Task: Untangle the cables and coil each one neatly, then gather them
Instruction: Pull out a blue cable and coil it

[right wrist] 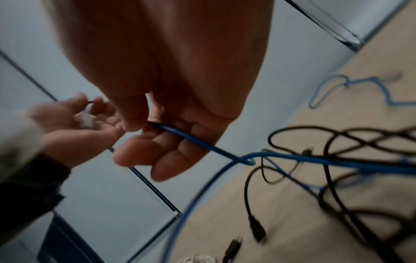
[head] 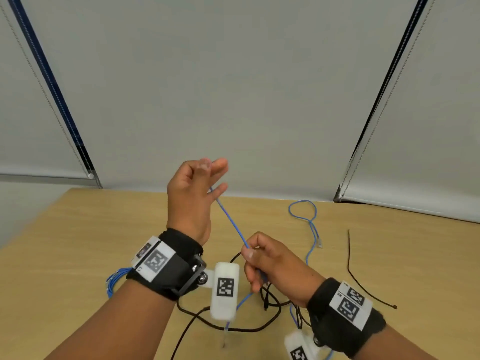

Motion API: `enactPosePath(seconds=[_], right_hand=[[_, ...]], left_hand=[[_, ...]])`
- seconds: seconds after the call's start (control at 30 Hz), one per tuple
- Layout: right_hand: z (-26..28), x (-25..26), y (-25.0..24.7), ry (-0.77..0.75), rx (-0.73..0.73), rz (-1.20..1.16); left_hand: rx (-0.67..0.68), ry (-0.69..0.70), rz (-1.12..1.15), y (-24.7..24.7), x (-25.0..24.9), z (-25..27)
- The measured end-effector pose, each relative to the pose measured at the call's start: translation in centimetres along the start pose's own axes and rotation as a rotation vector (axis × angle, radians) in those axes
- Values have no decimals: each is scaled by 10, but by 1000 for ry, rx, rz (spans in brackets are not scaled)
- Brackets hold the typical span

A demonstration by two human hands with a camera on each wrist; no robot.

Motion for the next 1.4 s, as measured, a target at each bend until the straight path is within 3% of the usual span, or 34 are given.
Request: enactPosePath(seconds=[0.07,0.17,0.27,0.33,0.43,0.57,0.7,0.8,1.03,1.23,1.3,1.4], right_hand=[[0,9,-6,-51,-13,44],[-2,31,-17,-127,-35,82],[-6,59,-40,-287,-205,226],[-7,72,-51,-370,-314,282],[-8,75,-49,-376,-306,230],[-11,80,-48,-415,-277,279],[-14,89,-50,-433,-306,180],[-17,88,-56,-385,-287,88],[-20,64,-44,-238,-129,-37],[-8,17,-22,-109,-6,116],[-1,8,-9,-96,32,144],[2,16,1,-158,32,211]], left_hand=[[-49,147,-255,-8,3,-2],[71,315,-635,-5,21,6],[251,235,-728,0,51,24],[331,14,-614,4,71,40],[362,-255,-390,7,83,58],[431,-287,-250,17,76,69],[401,-322,-82,21,68,70],[357,-399,64,18,60,65],[428,-482,262,33,40,65],[299,-277,475,29,-8,16],[171,-114,336,18,-13,-2],[65,190,-180,6,-9,-4]])
Point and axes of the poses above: each hand's wrist, its own z-axis away from the middle knuckle, its own y-axis out of the palm, x = y × z, the point moved 9 cm from there along -z, towards the middle knuckle, and after that the axes turned 15 degrees about -x, right-handed, at the moved point
